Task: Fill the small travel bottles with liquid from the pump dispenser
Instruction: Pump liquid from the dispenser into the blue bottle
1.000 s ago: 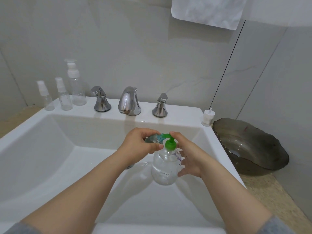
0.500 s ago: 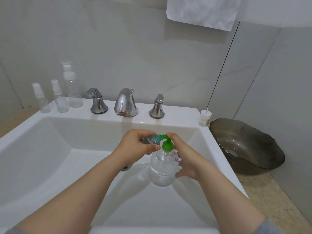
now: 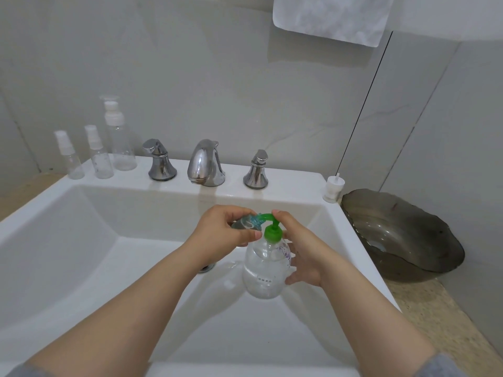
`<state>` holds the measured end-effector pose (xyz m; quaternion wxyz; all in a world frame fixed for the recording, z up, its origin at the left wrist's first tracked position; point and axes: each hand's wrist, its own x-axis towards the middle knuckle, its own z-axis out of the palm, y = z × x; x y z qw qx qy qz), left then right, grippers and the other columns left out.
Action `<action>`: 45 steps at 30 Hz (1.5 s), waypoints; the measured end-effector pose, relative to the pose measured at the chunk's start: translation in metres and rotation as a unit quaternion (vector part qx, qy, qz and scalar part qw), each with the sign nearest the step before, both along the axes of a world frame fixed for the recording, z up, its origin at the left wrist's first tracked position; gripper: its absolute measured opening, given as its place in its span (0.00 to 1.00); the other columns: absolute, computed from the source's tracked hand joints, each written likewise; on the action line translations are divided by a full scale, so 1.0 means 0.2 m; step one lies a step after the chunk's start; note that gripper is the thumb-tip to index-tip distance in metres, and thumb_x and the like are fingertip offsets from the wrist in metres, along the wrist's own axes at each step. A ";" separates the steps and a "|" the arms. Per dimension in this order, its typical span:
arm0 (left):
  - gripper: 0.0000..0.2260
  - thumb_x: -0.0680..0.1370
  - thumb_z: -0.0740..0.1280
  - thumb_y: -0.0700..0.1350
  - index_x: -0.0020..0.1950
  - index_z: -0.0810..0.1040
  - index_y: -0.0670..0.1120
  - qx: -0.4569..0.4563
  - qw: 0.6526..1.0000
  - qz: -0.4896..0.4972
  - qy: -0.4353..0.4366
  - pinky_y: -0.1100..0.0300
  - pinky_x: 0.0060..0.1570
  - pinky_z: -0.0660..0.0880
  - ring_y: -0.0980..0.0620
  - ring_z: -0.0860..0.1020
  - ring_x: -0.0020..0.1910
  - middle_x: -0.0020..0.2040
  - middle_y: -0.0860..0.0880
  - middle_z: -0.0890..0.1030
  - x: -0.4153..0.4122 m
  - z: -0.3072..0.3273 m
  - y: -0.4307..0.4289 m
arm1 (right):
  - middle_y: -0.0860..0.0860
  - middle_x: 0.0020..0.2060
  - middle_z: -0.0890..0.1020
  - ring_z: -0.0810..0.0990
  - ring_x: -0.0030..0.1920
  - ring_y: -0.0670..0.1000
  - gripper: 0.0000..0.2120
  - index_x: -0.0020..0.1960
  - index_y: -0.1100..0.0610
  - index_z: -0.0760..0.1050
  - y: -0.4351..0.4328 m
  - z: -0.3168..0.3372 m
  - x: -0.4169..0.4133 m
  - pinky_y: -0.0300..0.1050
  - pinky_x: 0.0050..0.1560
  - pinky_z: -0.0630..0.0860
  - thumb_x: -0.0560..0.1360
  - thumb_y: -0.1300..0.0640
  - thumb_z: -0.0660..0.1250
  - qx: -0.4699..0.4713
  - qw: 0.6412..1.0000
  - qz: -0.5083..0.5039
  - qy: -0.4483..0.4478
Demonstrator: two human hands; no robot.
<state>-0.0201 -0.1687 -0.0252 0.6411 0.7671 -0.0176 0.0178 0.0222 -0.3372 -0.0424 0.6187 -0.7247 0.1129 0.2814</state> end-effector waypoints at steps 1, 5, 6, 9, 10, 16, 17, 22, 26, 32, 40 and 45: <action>0.14 0.69 0.74 0.34 0.40 0.82 0.55 0.000 1.000 -0.001 0.000 0.59 0.45 0.81 0.55 0.81 0.37 0.38 0.50 0.84 0.00 0.00 0.00 | 0.53 0.66 0.73 0.70 0.67 0.59 0.24 0.63 0.47 0.74 0.00 0.00 0.00 0.65 0.66 0.63 0.74 0.34 0.60 0.000 1.000 0.002 -0.002; 0.14 0.69 0.74 0.34 0.41 0.82 0.54 0.010 1.000 -0.006 0.009 0.57 0.46 0.81 0.54 0.81 0.39 0.39 0.49 0.84 0.00 -0.02 0.00 | 0.53 0.60 0.77 0.75 0.59 0.58 0.22 0.61 0.49 0.76 -0.01 0.00 0.00 0.60 0.57 0.69 0.74 0.36 0.62 -0.006 1.000 0.010 -0.010; 0.13 0.69 0.74 0.34 0.42 0.83 0.54 0.013 1.000 -0.007 0.013 0.57 0.46 0.81 0.53 0.81 0.39 0.40 0.49 0.84 0.00 -0.03 0.00 | 0.53 0.59 0.78 0.76 0.58 0.58 0.22 0.60 0.49 0.77 -0.02 0.01 0.00 0.59 0.56 0.71 0.74 0.37 0.62 -0.006 1.000 0.014 -0.013; 0.12 0.69 0.74 0.34 0.43 0.83 0.52 0.014 1.000 -0.007 0.016 0.55 0.47 0.81 0.53 0.81 0.39 0.39 0.50 0.84 0.00 -0.03 0.00 | 0.53 0.57 0.80 0.78 0.53 0.57 0.22 0.60 0.51 0.77 -0.02 0.00 -0.01 0.56 0.52 0.73 0.75 0.37 0.62 -0.003 1.000 0.015 -0.018; 0.13 0.69 0.74 0.34 0.42 0.83 0.53 0.014 1.000 -0.006 0.016 0.55 0.47 0.81 0.54 0.81 0.39 0.38 0.51 0.84 0.00 -0.03 0.00 | 0.53 0.58 0.79 0.78 0.55 0.58 0.23 0.61 0.50 0.77 -0.02 0.00 -0.01 0.56 0.52 0.73 0.75 0.37 0.62 -0.006 1.000 0.015 -0.022; 0.13 0.69 0.74 0.34 0.43 0.82 0.53 0.012 1.000 -0.007 0.012 0.58 0.45 0.81 0.55 0.81 0.38 0.38 0.52 0.84 0.00 -0.02 0.00 | 0.52 0.63 0.76 0.74 0.62 0.60 0.27 0.62 0.46 0.76 0.00 -0.03 0.00 0.62 0.59 0.69 0.70 0.31 0.61 -0.015 1.000 0.012 -0.022; 0.13 0.69 0.74 0.34 0.44 0.82 0.53 0.010 1.000 -0.006 0.011 0.59 0.45 0.81 0.56 0.81 0.39 0.39 0.51 0.84 0.00 -0.02 0.00 | 0.52 0.63 0.76 0.73 0.63 0.60 0.27 0.62 0.45 0.76 0.01 -0.03 0.00 0.63 0.61 0.68 0.70 0.31 0.60 -0.015 1.000 0.012 -0.019; 0.13 0.69 0.75 0.35 0.44 0.82 0.53 0.004 1.000 0.000 0.002 0.61 0.43 0.81 0.56 0.82 0.39 0.41 0.49 0.85 0.01 -0.01 0.00 | 0.54 0.66 0.73 0.68 0.68 0.61 0.27 0.65 0.47 0.73 0.01 -0.02 0.01 0.67 0.69 0.59 0.73 0.32 0.58 -0.004 1.000 0.004 0.002; 0.14 0.69 0.75 0.34 0.42 0.82 0.54 0.001 1.000 0.002 -0.002 0.61 0.43 0.81 0.57 0.82 0.38 0.40 0.50 0.85 0.01 -0.01 0.00 | 0.55 0.68 0.70 0.66 0.70 0.61 0.27 0.66 0.47 0.72 0.01 -0.01 0.01 0.69 0.70 0.56 0.73 0.33 0.59 -0.001 1.000 -0.001 0.005; 0.13 0.69 0.74 0.34 0.42 0.82 0.53 -0.008 1.000 0.002 -0.001 0.60 0.44 0.81 0.56 0.81 0.37 0.40 0.49 0.84 0.00 -0.01 0.00 | 0.54 0.67 0.71 0.67 0.69 0.60 0.26 0.66 0.47 0.73 0.01 -0.01 0.00 0.68 0.69 0.58 0.73 0.34 0.60 -0.002 1.000 -0.005 0.004; 0.13 0.69 0.74 0.34 0.41 0.83 0.54 0.010 1.000 -0.002 0.012 0.54 0.48 0.81 0.53 0.81 0.39 0.39 0.50 0.84 0.00 -0.03 -0.01 | 0.53 0.63 0.76 0.74 0.63 0.59 0.22 0.62 0.48 0.76 0.01 0.00 0.00 0.60 0.55 0.69 0.74 0.37 0.61 -0.019 1.000 0.002 -0.022; 0.14 0.69 0.74 0.34 0.40 0.83 0.54 0.006 1.000 -0.004 0.017 0.52 0.49 0.81 0.53 0.81 0.39 0.37 0.51 0.84 -0.01 -0.03 -0.01 | 0.53 0.63 0.76 0.73 0.63 0.59 0.25 0.62 0.47 0.76 0.02 0.00 -0.02 0.59 0.54 0.70 0.72 0.33 0.62 -0.029 0.999 0.001 -0.034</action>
